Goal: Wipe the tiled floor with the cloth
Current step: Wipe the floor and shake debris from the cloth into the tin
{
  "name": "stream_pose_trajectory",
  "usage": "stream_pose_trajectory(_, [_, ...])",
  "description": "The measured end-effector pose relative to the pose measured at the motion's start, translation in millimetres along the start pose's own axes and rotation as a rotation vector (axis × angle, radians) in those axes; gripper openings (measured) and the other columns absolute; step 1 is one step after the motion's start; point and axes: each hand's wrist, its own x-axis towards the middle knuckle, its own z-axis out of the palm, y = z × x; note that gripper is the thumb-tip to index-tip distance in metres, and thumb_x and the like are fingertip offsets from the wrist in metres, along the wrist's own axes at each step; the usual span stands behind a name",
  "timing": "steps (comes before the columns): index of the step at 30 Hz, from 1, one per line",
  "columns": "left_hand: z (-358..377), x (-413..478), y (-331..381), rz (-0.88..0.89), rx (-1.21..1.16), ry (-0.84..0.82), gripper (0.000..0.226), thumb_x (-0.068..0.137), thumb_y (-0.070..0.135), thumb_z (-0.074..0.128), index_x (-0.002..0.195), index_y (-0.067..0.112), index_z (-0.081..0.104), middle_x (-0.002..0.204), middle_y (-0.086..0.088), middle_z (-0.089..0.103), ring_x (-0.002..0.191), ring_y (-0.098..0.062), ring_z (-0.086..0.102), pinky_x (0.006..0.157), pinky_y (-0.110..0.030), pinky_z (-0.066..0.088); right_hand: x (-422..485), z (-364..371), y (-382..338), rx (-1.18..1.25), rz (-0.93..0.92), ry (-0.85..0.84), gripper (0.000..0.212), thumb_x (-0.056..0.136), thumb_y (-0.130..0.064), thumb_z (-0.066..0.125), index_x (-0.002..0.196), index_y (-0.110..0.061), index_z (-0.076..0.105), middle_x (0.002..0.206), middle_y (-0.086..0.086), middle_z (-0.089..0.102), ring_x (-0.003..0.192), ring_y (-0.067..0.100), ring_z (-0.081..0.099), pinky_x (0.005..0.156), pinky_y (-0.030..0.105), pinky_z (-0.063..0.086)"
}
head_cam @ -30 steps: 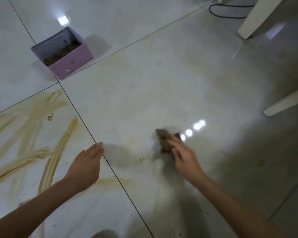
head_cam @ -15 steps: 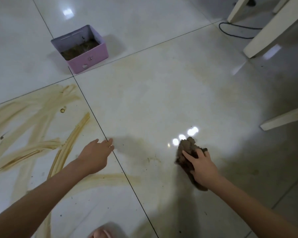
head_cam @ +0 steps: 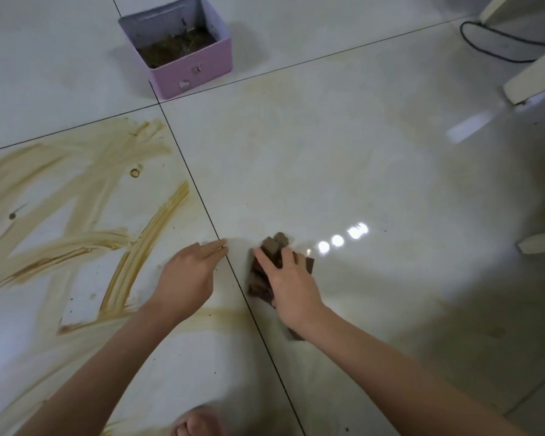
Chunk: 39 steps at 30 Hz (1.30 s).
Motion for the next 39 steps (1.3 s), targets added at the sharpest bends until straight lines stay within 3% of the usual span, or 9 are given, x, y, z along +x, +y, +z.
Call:
stream_pose_trajectory(9, [4, -2, -17, -0.107, -0.288, 0.040, 0.050, 0.082, -0.018, 0.047, 0.122, 0.006, 0.066, 0.132, -0.005, 0.060, 0.116, -0.025, 0.060, 0.099, -0.037, 0.048, 29, -5, -36, -0.022, -0.226, 0.096, 0.051, 0.087, 0.000, 0.056, 0.135, -0.012, 0.045, 0.133, 0.015, 0.042, 0.125, 0.038, 0.034, 0.085, 0.042, 0.047])
stream_pose_trajectory(15, [-5, -8, -21, -0.190, -0.350, 0.157, 0.049, 0.083, -0.020, 0.043, 0.119, 0.003, 0.067, 0.126, -0.008, 0.064, 0.115, -0.024, 0.061, 0.101, -0.028, 0.041, 3, 25, -36, 0.047, -0.317, 0.037, 0.041, 0.082, -0.001, 0.057, 0.121, -0.011, 0.058, 0.122, 0.012, 0.056, 0.116, 0.035, 0.044, 0.088, 0.042, 0.047])
stream_pose_trajectory(19, [-8, -14, -17, -0.225, -0.409, 0.163, 0.046, 0.087, -0.017, 0.041, 0.119, 0.004, 0.066, 0.124, -0.007, 0.065, 0.115, -0.022, 0.060, 0.100, -0.023, 0.040, 6, 16, -27, 0.624, -0.083, 0.000, 0.037, 0.073, 0.004, 0.062, 0.103, -0.015, 0.071, 0.104, 0.004, 0.068, 0.100, 0.019, 0.060, 0.089, 0.023, 0.045])
stream_pose_trajectory(21, [-10, -14, -17, -0.259, -0.421, 0.169, 0.045, 0.088, -0.014, 0.041, 0.118, 0.007, 0.067, 0.123, -0.005, 0.066, 0.114, -0.019, 0.061, 0.097, -0.015, 0.038, 6, 1, -23, 1.018, 0.091, 0.016, 0.033, 0.074, 0.010, 0.068, 0.097, -0.013, 0.071, 0.096, 0.004, 0.069, 0.094, 0.017, 0.062, 0.088, 0.027, 0.050])
stream_pose_trajectory(24, [-16, -7, -25, -0.296, -0.409, 0.189, 0.041, 0.091, -0.008, 0.042, 0.117, 0.012, 0.068, 0.121, 0.000, 0.066, 0.102, -0.015, 0.063, 0.081, 0.003, 0.034, 11, -30, -20, 1.438, 0.140, 0.008, 0.032, 0.078, 0.015, 0.066, 0.091, -0.014, 0.068, 0.089, 0.006, 0.069, 0.085, 0.022, 0.066, 0.079, 0.035, 0.057])
stream_pose_trajectory(26, [-23, 7, -33, -0.315, -0.405, 0.208, 0.037, 0.094, -0.002, 0.043, 0.117, 0.014, 0.068, 0.121, 0.002, 0.066, 0.106, -0.016, 0.063, 0.081, -0.002, 0.038, 22, -59, -23, 1.536, 0.084, 0.004, 0.033, 0.080, 0.016, 0.063, 0.096, -0.013, 0.069, 0.087, 0.007, 0.072, 0.081, 0.021, 0.069, 0.076, 0.035, 0.059])
stream_pose_trajectory(30, [-41, 57, -55, -0.355, -0.364, 0.291, 0.033, 0.094, 0.002, 0.047, 0.118, 0.012, 0.066, 0.122, -0.004, 0.065, 0.112, -0.025, 0.060, 0.091, -0.033, 0.045, 55, -123, -36, 1.579, -0.026, 0.023, 0.031, 0.080, 0.016, 0.062, 0.094, -0.010, 0.068, 0.079, 0.004, 0.072, 0.070, 0.016, 0.070, 0.067, 0.030, 0.060])
stream_pose_trajectory(36, [-77, 146, -95, -0.446, -0.368, 0.381, 0.047, 0.095, 0.018, 0.052, 0.141, 0.018, 0.045, 0.136, -0.011, 0.052, 0.121, -0.029, 0.051, 0.095, -0.038, 0.042, 107, -197, -46, 1.486, -0.041, 0.091, 0.032, 0.081, 0.014, 0.064, 0.110, 0.001, 0.064, 0.092, 0.015, 0.070, 0.077, 0.024, 0.069, 0.071, 0.036, 0.061])
stream_pose_trajectory(39, [-89, 188, -112, -0.449, -0.326, 0.374, 0.061, 0.096, 0.028, 0.055, 0.151, 0.026, 0.028, 0.147, -0.012, 0.037, 0.127, -0.032, 0.045, 0.100, -0.043, 0.044, 127, -217, -43, 1.427, -0.051, 0.103, 0.029, 0.080, 0.013, 0.066, 0.104, -0.002, 0.067, 0.094, 0.015, 0.072, 0.079, 0.025, 0.071, 0.069, 0.035, 0.061])
